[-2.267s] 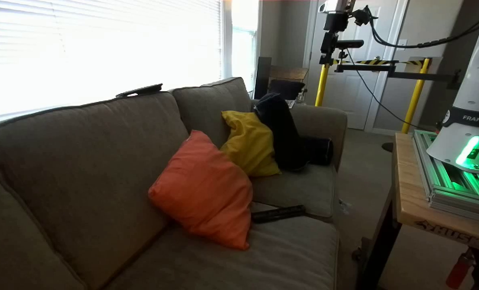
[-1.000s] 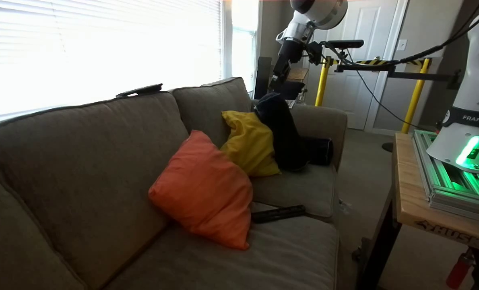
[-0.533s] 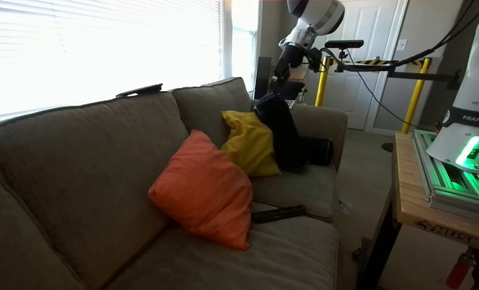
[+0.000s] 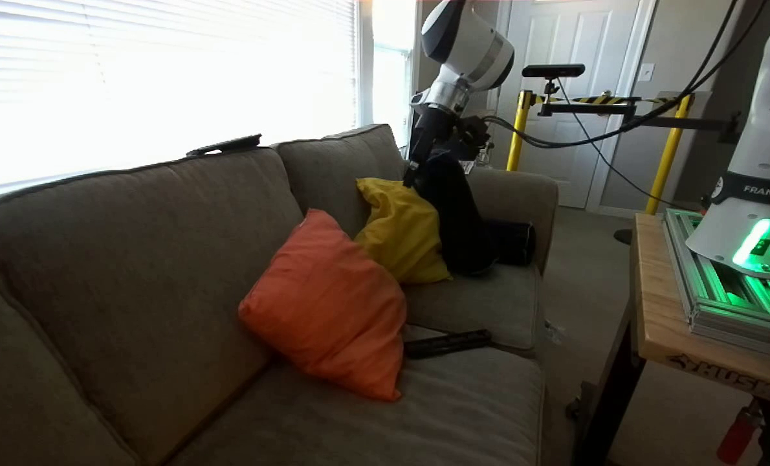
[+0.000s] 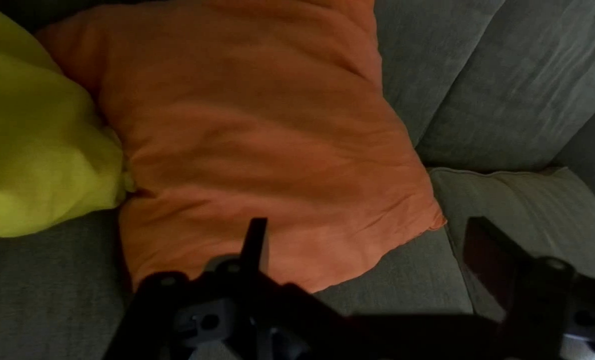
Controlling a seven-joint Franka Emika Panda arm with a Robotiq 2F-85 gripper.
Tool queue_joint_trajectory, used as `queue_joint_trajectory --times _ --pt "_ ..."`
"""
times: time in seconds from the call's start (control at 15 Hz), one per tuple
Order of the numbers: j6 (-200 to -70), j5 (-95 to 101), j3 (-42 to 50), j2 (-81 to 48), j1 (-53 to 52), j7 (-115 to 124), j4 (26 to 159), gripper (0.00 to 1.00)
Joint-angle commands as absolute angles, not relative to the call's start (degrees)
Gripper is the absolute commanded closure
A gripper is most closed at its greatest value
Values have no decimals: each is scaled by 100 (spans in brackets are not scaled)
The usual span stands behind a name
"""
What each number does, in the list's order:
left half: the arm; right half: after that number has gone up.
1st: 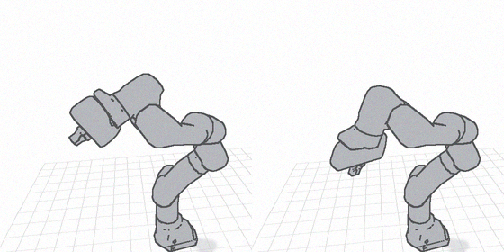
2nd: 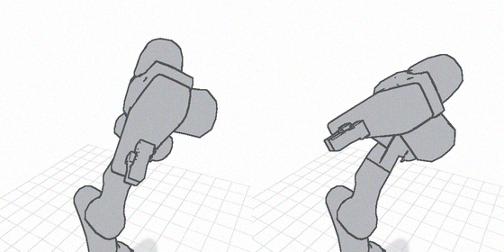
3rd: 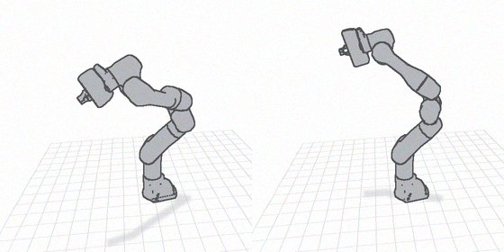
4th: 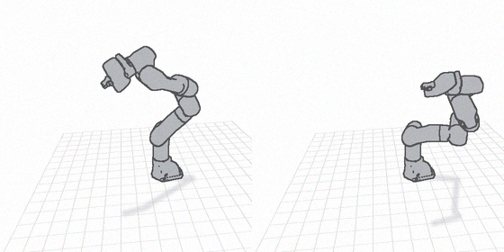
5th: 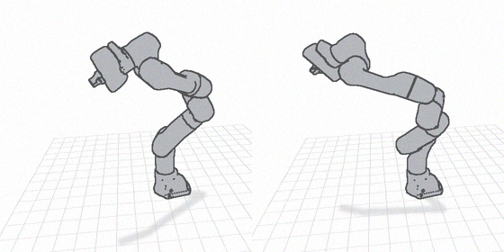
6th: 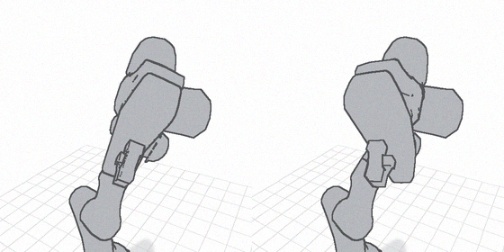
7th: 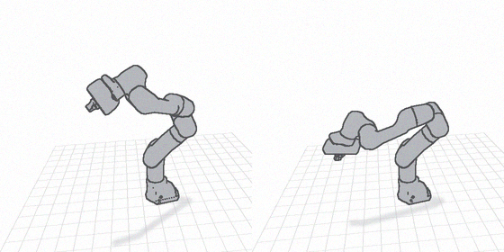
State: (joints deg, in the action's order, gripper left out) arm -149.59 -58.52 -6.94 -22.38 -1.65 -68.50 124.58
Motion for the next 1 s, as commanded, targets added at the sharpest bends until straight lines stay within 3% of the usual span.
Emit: queue_joint_trajectory --times 0.0,0.33,0.4,0.67,0.93 --pt "-15631 -6064 -1029 -3106 -209 -7244 11716 0" --pt "-17100 -7208 -1697 -4155 63 -8211 10596 0" --pt "-16729 -6701 -1400 -3636 -139 -7699 11224 0" --pt "-16984 -6953 -1577 -4053 -17 -7955 10754 0" --pt "-18424 -7041 -1371 -4718 -313 -7771 10187 0"
